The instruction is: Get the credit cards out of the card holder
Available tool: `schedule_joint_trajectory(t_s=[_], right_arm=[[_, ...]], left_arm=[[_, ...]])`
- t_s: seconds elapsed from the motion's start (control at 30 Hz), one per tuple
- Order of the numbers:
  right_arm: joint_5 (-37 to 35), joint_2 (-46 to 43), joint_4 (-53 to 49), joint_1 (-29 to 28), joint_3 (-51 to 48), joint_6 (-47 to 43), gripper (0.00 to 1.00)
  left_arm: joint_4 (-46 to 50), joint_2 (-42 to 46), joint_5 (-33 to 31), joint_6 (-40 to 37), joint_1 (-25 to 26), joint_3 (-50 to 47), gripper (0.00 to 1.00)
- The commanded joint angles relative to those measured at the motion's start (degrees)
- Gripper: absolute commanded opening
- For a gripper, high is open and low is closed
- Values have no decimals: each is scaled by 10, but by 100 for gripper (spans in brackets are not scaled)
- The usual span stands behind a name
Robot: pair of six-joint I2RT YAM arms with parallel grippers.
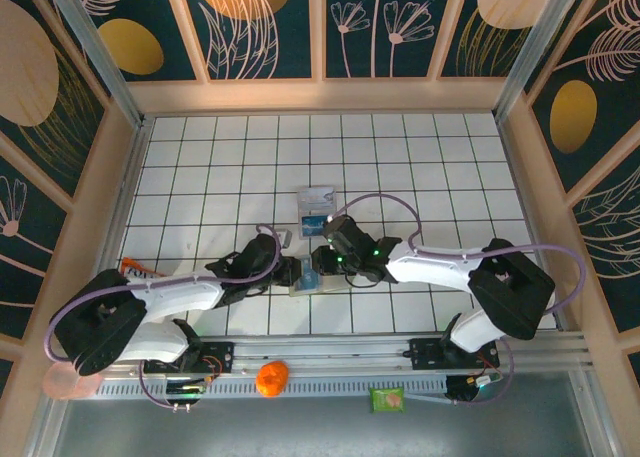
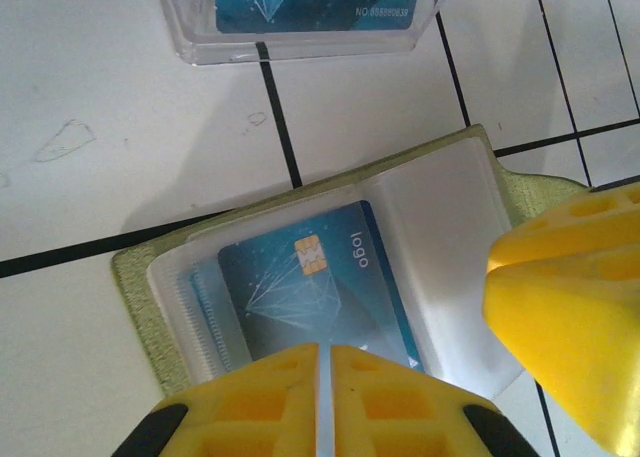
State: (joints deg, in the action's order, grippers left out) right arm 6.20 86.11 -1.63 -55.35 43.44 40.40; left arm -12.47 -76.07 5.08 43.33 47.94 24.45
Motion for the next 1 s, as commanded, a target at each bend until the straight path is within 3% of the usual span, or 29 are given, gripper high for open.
schedule_joint_trajectory(t_s=[0.0, 0.07, 0.97], right_arm=[[55, 14, 20, 11, -8, -16, 24], [68, 16, 29, 19, -15, -12, 25], [123, 65, 57, 47, -22, -12, 25]], left_arm=[[-10, -21, -4, -8, -2, 19, 5], [5, -27, -25, -6, -2, 20, 0], [10, -47, -37, -6, -2, -11, 0]])
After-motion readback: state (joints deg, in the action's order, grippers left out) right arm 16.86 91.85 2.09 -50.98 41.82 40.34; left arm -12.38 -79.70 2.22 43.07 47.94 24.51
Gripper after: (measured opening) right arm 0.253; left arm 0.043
